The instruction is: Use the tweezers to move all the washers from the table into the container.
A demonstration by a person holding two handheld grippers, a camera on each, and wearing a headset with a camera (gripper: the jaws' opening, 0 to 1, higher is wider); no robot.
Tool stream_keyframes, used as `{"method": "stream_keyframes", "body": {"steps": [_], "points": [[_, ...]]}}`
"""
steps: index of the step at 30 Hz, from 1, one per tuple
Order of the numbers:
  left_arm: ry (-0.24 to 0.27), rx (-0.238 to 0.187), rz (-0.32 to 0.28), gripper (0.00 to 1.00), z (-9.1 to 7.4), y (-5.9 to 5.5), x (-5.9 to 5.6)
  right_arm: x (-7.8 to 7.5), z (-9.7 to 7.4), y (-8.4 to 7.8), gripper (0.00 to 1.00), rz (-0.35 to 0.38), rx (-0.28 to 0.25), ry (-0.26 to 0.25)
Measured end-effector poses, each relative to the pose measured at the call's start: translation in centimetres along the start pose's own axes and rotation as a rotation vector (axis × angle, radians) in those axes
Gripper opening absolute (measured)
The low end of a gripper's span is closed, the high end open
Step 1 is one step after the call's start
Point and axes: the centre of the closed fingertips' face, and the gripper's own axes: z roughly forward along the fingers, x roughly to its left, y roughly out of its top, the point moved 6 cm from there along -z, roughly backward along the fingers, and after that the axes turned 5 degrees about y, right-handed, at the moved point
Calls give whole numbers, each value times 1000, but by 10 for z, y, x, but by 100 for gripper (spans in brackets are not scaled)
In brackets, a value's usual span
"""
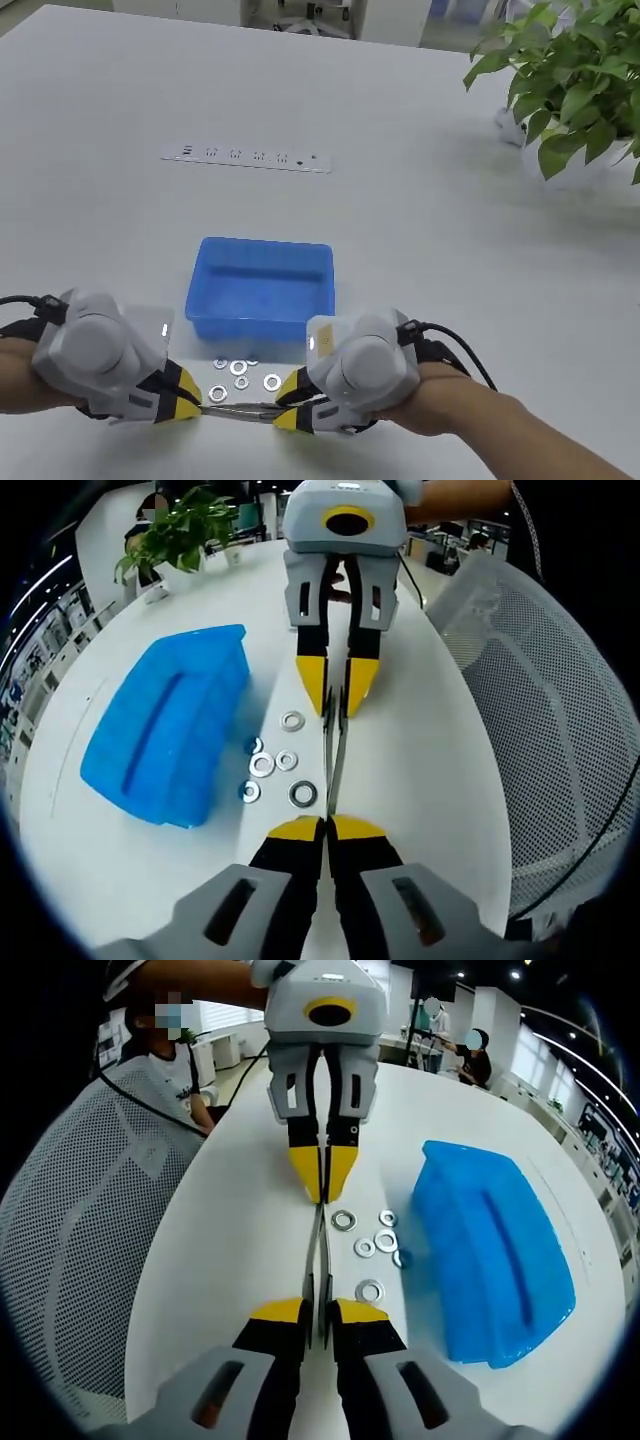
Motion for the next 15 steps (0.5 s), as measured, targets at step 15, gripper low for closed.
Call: {"method": "stream_keyframes", "body": {"steps": [15], "points": [[6,-22,25,5,-16,14,-5,2,0,1,12,-5,6,-5]]}}
